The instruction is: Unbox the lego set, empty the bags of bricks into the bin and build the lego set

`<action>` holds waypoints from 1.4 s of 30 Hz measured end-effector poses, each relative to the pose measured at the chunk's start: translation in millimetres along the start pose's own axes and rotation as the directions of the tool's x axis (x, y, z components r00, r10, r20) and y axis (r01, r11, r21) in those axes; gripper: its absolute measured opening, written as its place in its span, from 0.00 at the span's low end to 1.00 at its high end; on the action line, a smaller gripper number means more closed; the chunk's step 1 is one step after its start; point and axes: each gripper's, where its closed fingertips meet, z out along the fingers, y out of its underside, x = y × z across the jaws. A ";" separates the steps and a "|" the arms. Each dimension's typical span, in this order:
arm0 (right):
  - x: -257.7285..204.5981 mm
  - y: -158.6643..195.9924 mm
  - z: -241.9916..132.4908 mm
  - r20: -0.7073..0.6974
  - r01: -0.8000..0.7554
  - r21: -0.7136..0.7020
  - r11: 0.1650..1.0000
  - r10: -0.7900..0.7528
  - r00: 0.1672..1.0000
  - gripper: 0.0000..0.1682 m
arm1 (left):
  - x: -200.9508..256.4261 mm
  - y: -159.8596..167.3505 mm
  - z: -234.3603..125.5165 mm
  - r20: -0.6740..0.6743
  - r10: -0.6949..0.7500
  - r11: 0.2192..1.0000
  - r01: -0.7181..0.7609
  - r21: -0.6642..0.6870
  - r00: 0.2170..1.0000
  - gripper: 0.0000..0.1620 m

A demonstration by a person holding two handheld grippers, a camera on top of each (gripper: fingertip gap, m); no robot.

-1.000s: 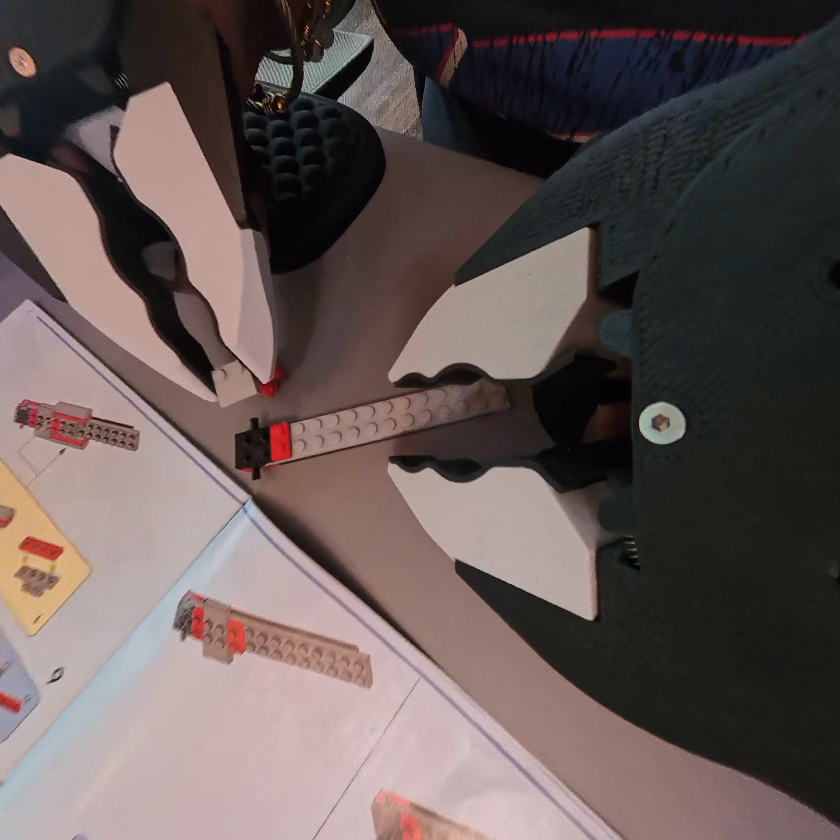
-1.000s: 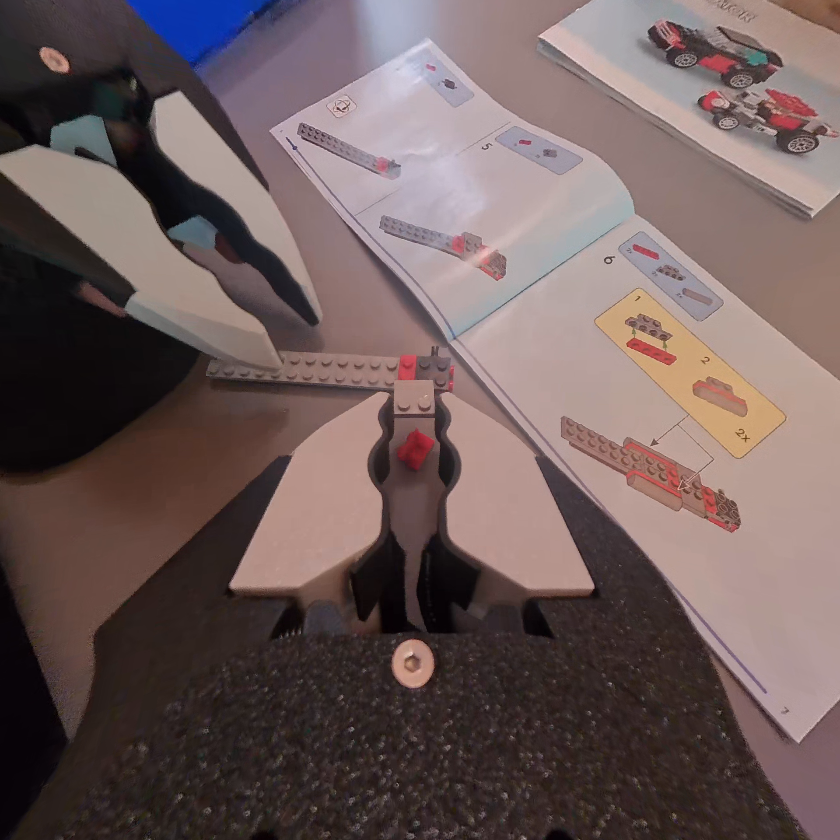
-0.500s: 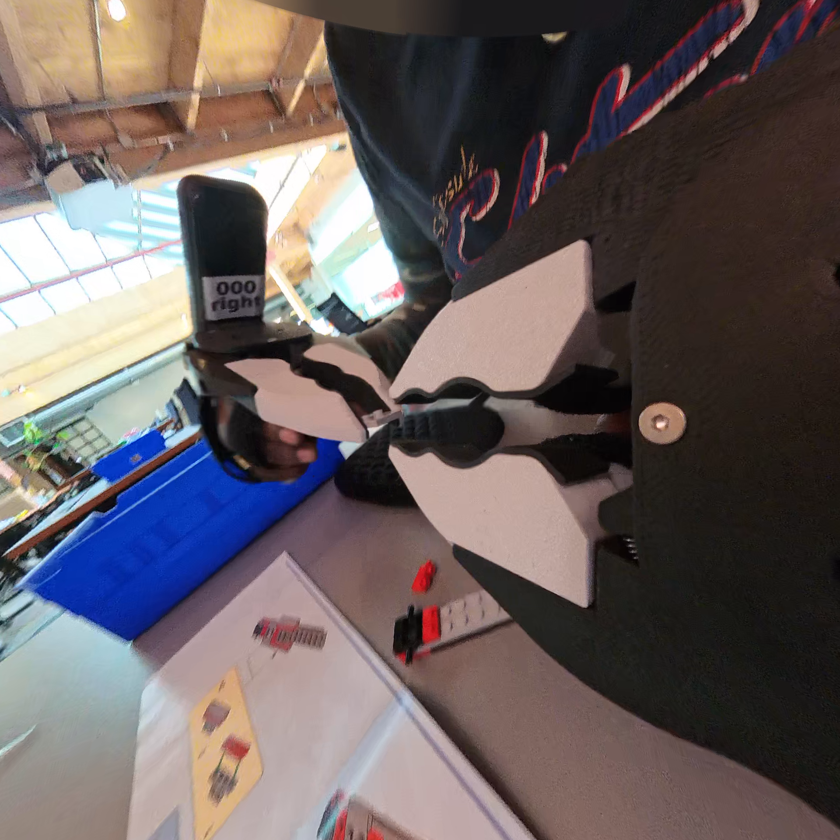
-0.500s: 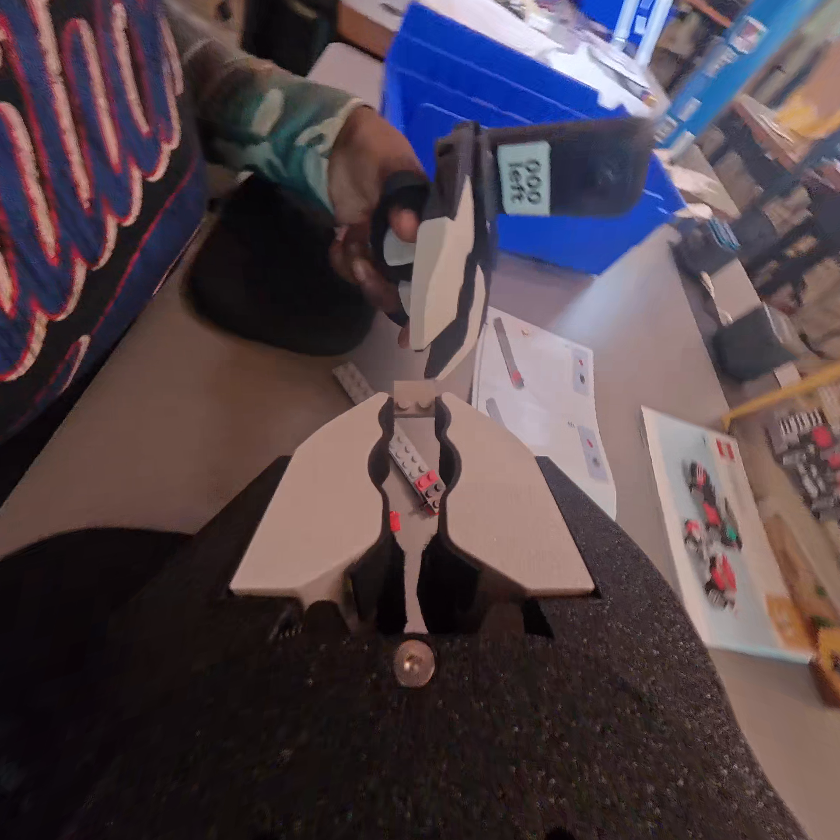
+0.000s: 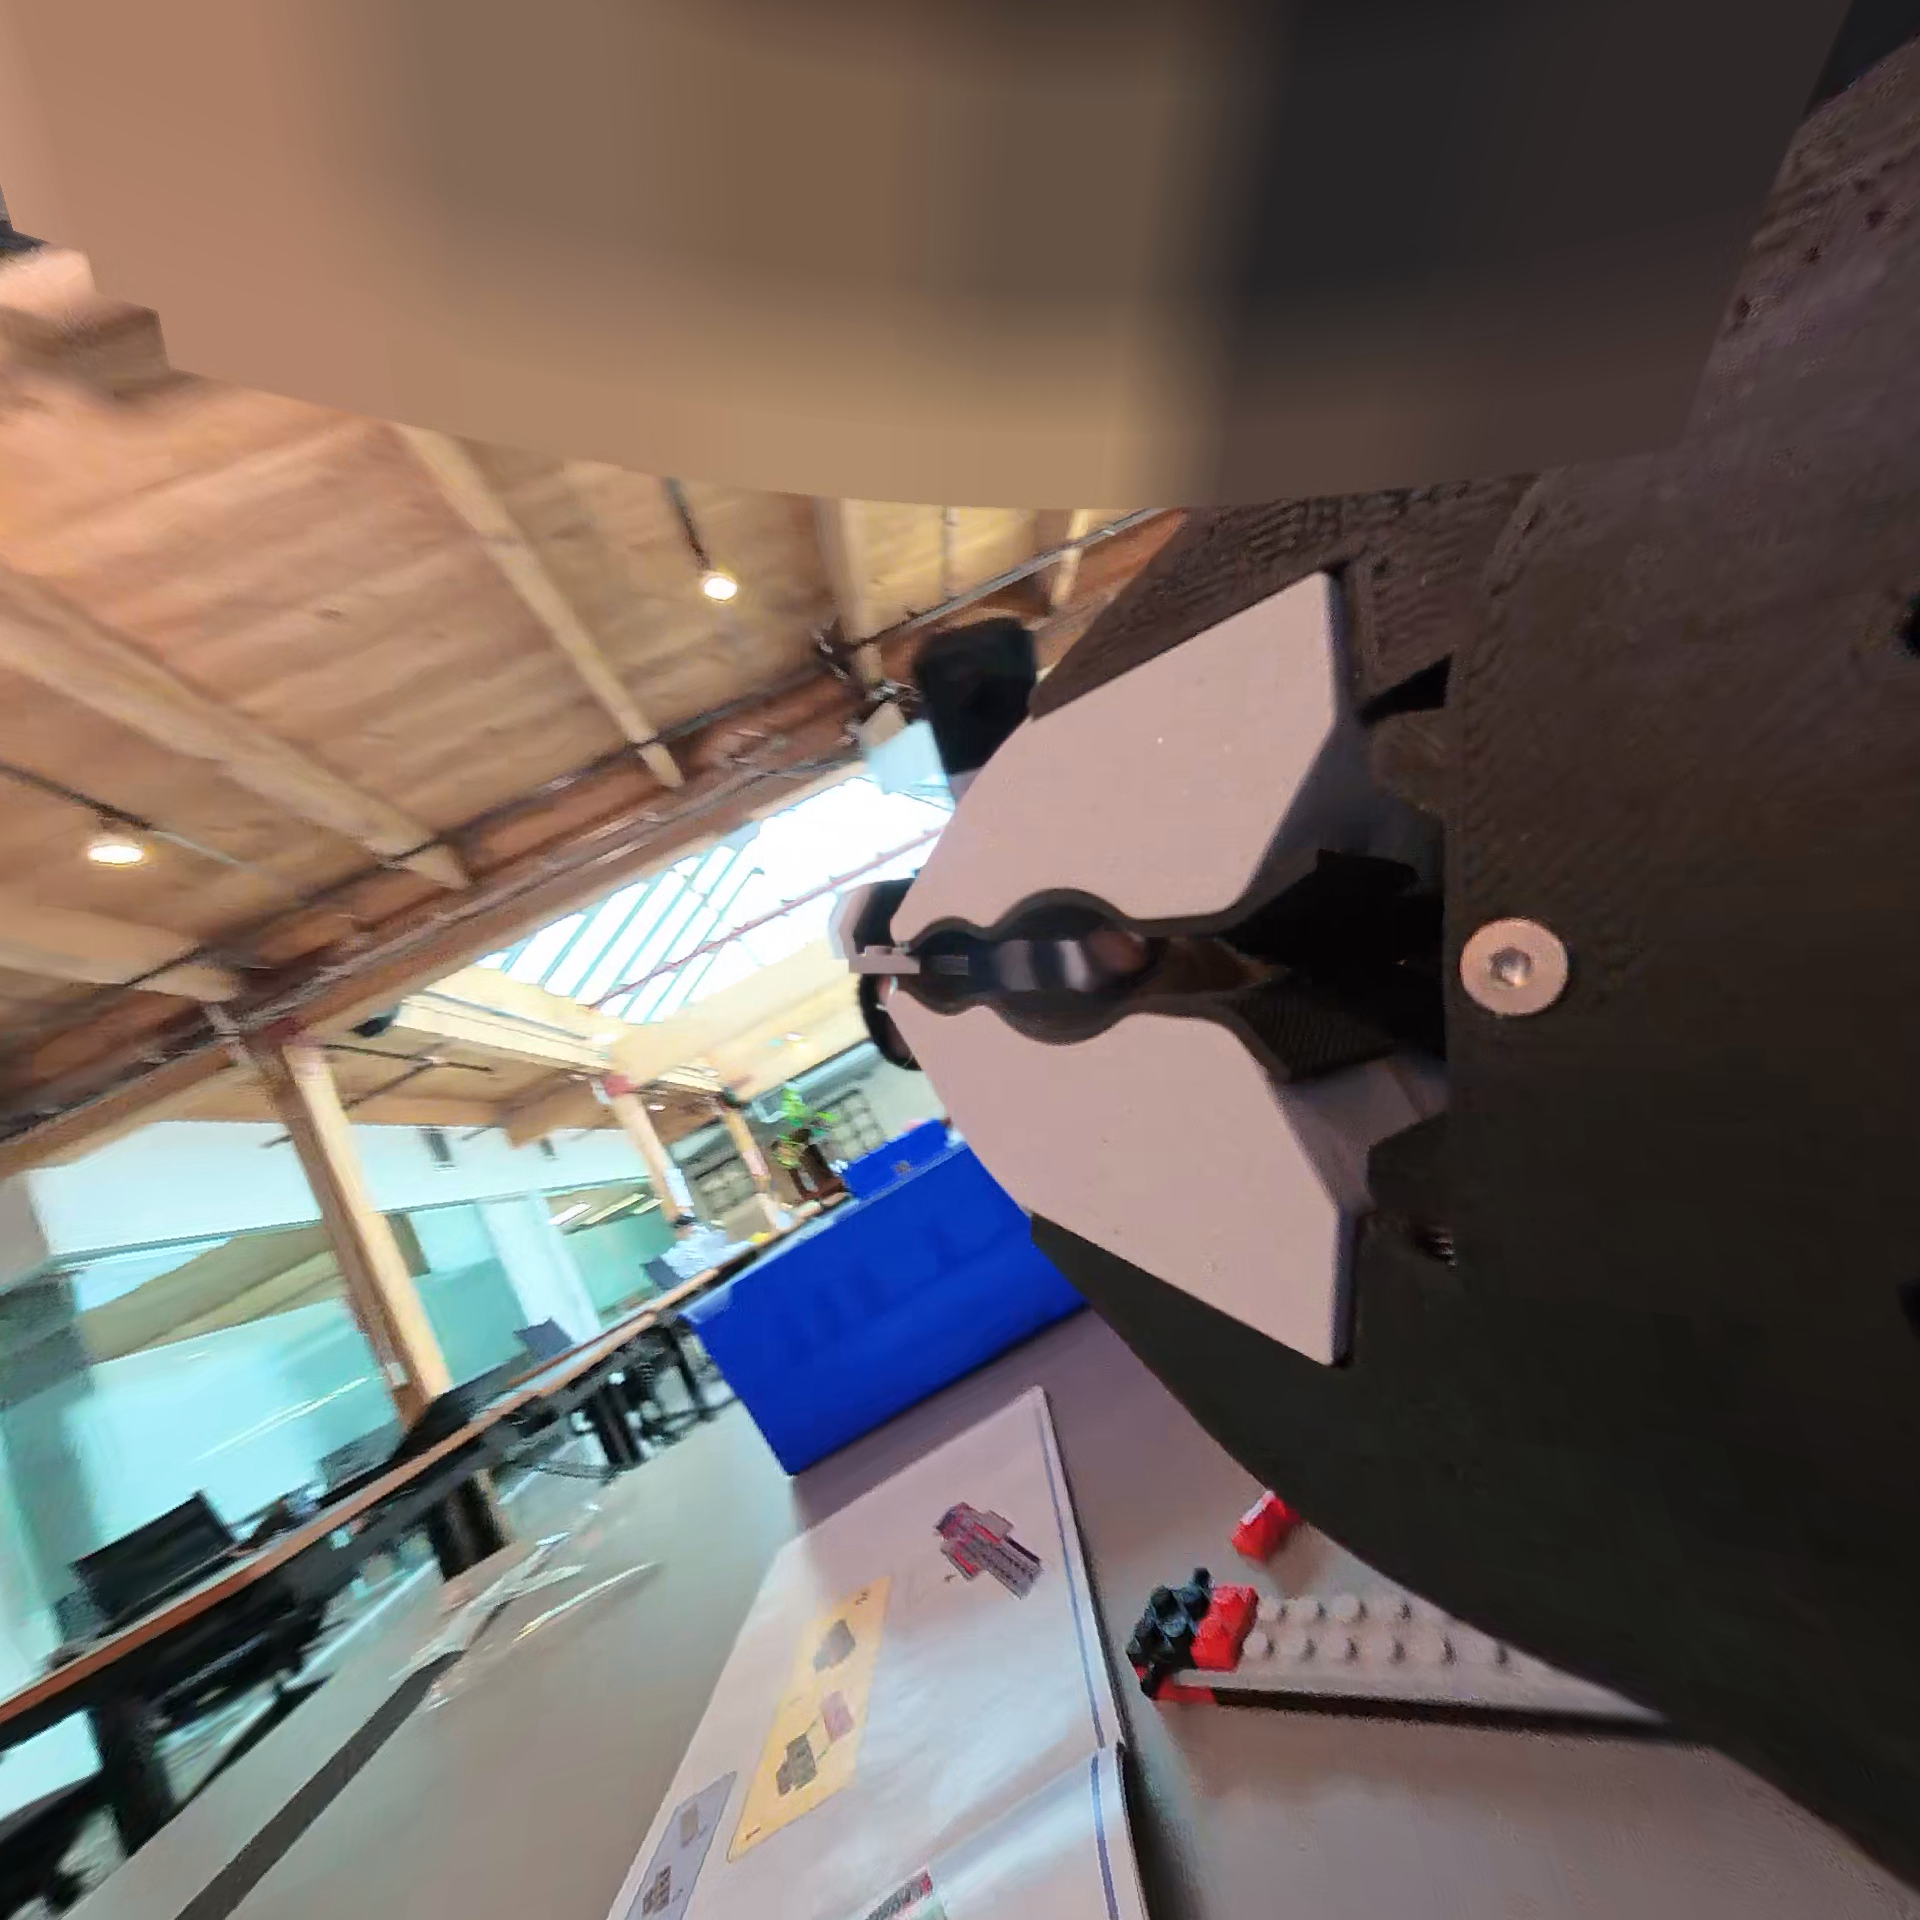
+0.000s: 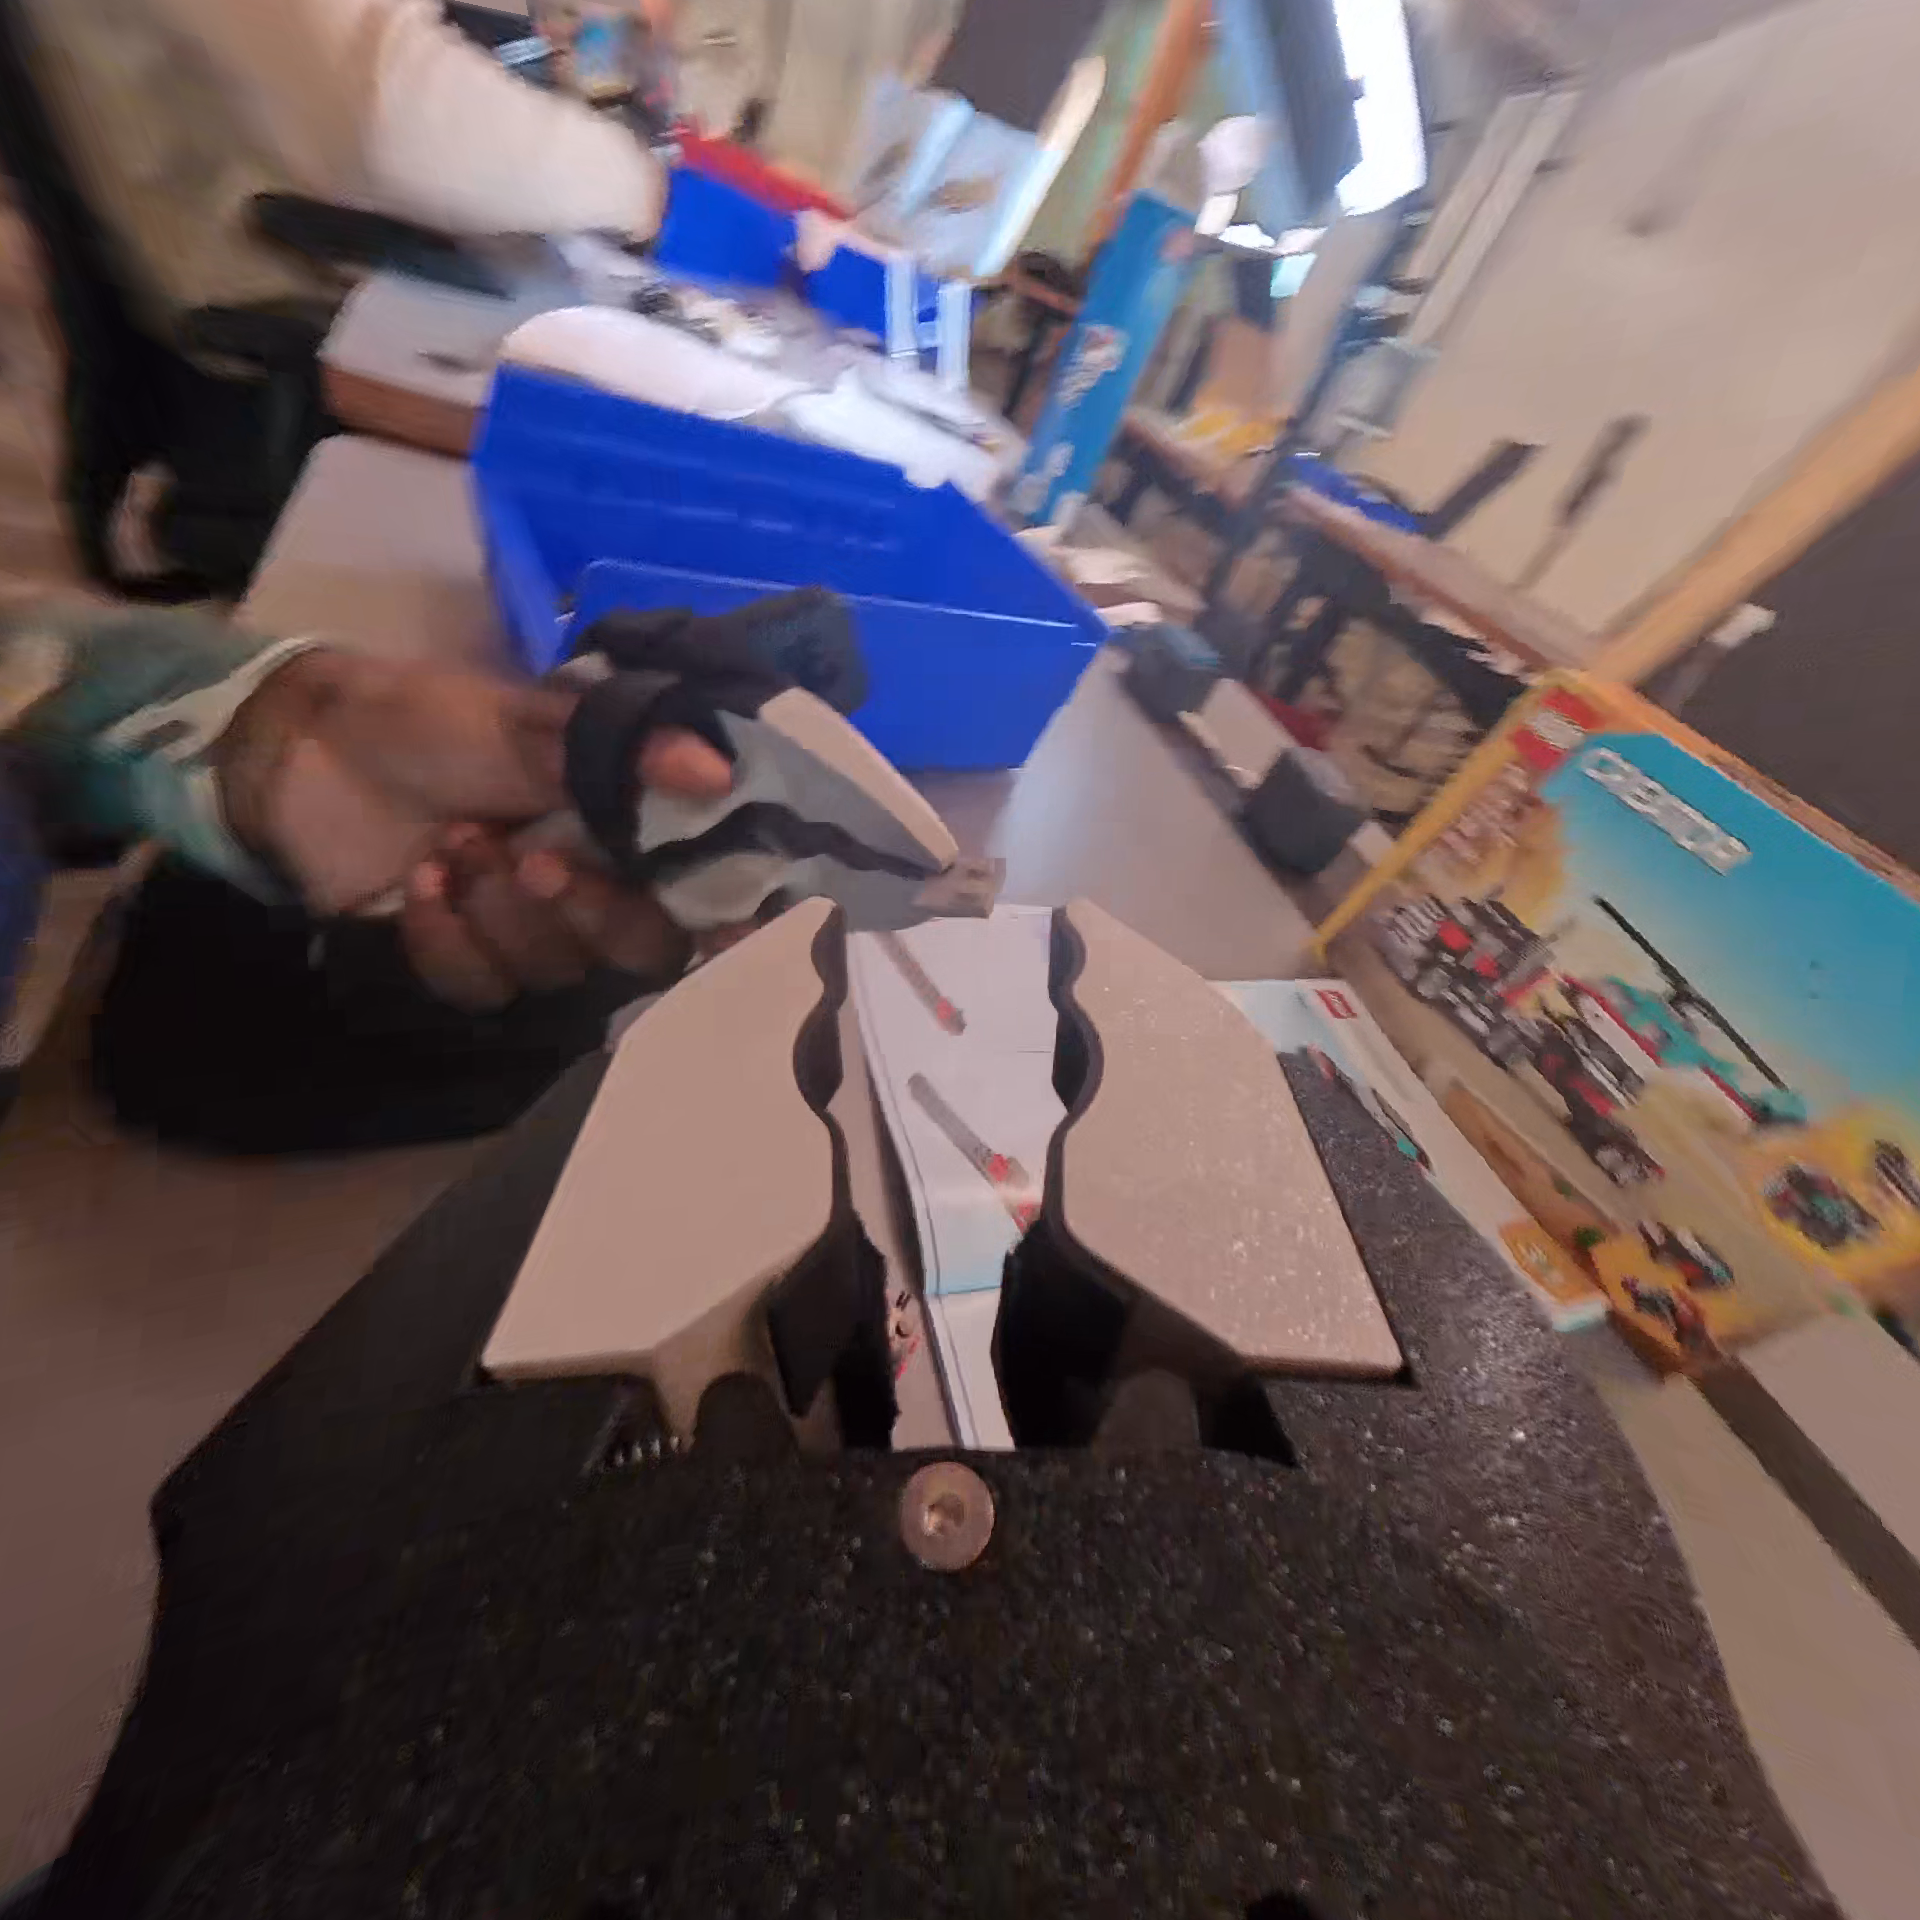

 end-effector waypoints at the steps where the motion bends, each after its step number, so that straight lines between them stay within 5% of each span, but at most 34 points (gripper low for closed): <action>1: 0.6 1.9 2.2 -0.063 -0.004 0.000 1.000 0.004 0.998 0.23 | 0.3 -1.0 1.5 -0.005 -0.012 0.999 0.013 0.036 1.000 0.02; 8: 0.7 4.8 4.1 -0.120 0.104 -0.051 0.993 -0.109 0.987 0.10 | 7.3 14.6 10.9 -0.050 -0.083 0.996 0.084 0.019 0.995 0.02; 12: -15.5 -1.0 -6.4 0.118 0.158 -0.013 0.987 -0.156 0.981 0.10 | 14.7 26.1 9.9 -0.066 -0.054 0.991 0.046 -0.127 0.996 0.03; 16: -37.7 -4.3 -23.0 0.434 0.192 0.031 0.981 -0.186 0.882 0.10 | 24.0 46.0 5.0 -0.069 -0.038 0.928 0.010 -0.371 0.997 0.06; 19: -46.1 -6.5 -30.1 0.566 0.205 0.039 0.978 -0.191 0.802 0.10 | 30.7 65.1 4.3 -0.071 -0.070 0.865 0.025 -0.502 0.995 0.09; 22: -44.6 -8.9 -32.3 0.598 0.224 0.024 0.974 -0.194 0.777 0.10 | 33.4 67.0 6.6 -0.088 -0.066 0.871 0.014 -0.491 0.994 0.03; 24: -33.7 -9.3 -25.9 0.527 0.218 -0.019 0.976 -0.175 0.832 0.10 | 31.4 56.7 9.6 -0.086 -0.049 0.917 0.011 -0.400 0.995 0.03; 27: -1.4 -15.0 -12.1 0.203 0.120 -0.052 0.991 -0.107 0.973 0.17 | 23.9 22.1 9.6 -0.071 -0.072 0.992 0.064 -0.109 0.995 0.03; 31: 10.5 -7.9 -3.6 -0.178 0.008 -0.043 0.999 -0.016 0.984 0.20 | 9.2 2.7 3.1 -0.018 -0.059 0.991 0.061 0.122 0.998 0.03; 42: 4.2 7.3 8.7 -0.333 0.014 -0.094 0.995 -0.045 0.942 0.10 | 2.5 8.8 6.8 0.003 -0.096 0.988 0.095 0.126 0.995 0.03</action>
